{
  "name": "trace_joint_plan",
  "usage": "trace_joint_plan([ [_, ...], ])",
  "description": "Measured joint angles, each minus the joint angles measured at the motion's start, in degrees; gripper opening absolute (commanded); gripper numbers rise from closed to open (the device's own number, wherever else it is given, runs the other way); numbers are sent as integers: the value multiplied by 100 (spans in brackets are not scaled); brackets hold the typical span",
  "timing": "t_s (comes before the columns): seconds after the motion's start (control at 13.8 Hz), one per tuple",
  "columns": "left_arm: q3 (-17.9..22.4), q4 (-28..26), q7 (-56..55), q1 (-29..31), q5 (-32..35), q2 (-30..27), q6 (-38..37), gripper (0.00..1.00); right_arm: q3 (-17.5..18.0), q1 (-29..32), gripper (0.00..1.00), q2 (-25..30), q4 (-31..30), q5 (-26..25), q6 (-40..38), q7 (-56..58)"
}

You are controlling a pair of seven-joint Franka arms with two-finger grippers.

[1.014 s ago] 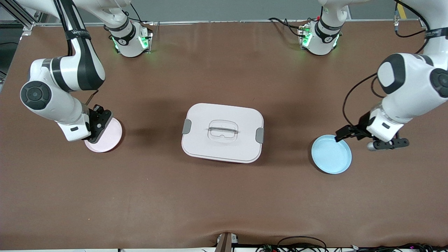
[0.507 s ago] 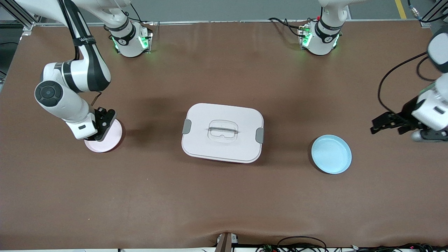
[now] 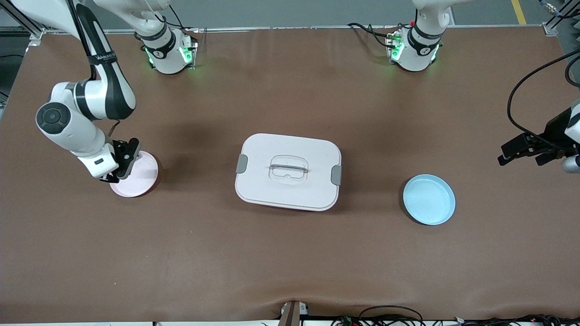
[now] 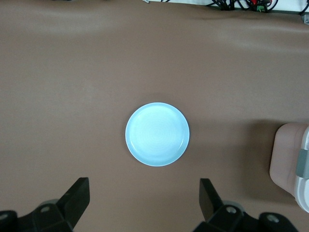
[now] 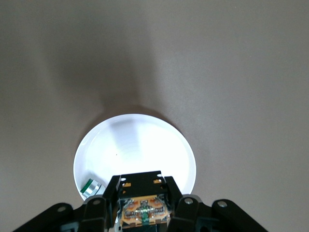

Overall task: Transfer orange switch to right arm and place
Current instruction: 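Lower the switch onto the white plate with the right gripper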

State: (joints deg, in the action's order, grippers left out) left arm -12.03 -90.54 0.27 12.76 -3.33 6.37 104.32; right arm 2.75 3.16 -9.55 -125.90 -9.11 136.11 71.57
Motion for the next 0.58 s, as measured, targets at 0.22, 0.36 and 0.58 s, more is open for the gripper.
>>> trace_joint_plan([
  [0.22,-13,0,-3,-13,0,-13,-7,100,22,0,0,-20,-113,0,267,36],
  [0.36,-8,0,-3,-101,8,-13,-9,100,21,6,0,-71,-291,0,597,44],
  [0.58,476,0,-31,-786,241,-13,-10,100,12,81,0,-176,-589,-3,998,123],
])
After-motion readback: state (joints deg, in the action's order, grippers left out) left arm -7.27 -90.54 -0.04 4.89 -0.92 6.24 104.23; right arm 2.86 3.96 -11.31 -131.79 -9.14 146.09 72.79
